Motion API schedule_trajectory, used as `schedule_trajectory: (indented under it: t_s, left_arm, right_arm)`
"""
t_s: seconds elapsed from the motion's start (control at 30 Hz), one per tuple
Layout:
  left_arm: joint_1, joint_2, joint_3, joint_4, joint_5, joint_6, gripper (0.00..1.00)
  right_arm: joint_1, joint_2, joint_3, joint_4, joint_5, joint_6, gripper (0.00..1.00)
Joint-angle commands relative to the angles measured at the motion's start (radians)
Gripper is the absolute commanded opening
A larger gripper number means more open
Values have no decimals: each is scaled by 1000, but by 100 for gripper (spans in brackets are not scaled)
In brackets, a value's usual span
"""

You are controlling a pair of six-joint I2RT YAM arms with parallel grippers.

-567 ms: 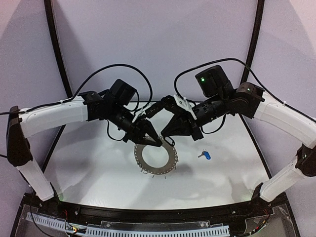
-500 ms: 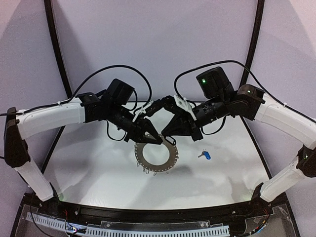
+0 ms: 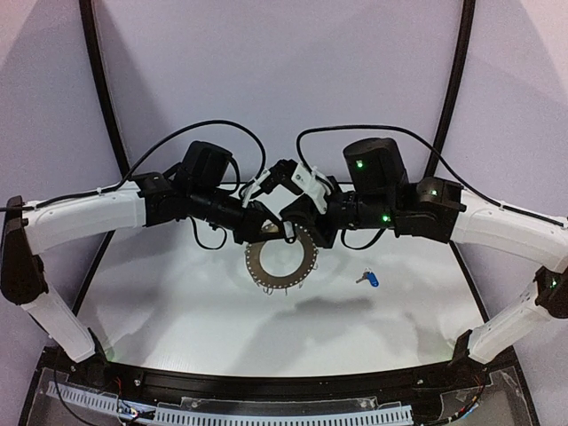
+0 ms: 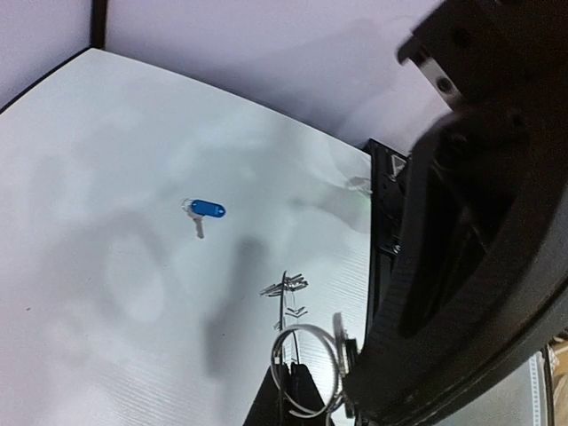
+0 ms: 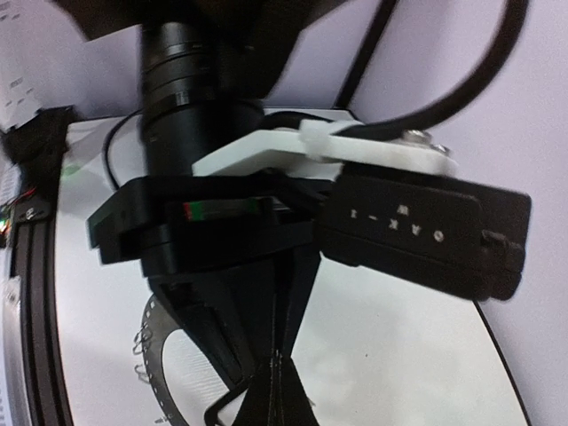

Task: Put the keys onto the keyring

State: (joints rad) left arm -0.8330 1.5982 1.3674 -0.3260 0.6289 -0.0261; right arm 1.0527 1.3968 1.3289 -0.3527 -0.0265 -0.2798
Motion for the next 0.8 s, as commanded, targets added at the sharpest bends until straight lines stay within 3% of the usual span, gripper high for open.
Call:
schedule_trajectory:
  t_s: [0.0,0.33,0.77]
  left_arm:
    - [7,-65,-24,85,-74,-74,1]
    - [6,-129,-81,133,-51,-101,1]
    - [6,-250,-171,155,-66,-96,1]
  right_arm:
    - [37,28,-43,127,135,93,0]
    - [47,78,-69,44,209,124,0]
    - [47,89,-189,58,151,96,0]
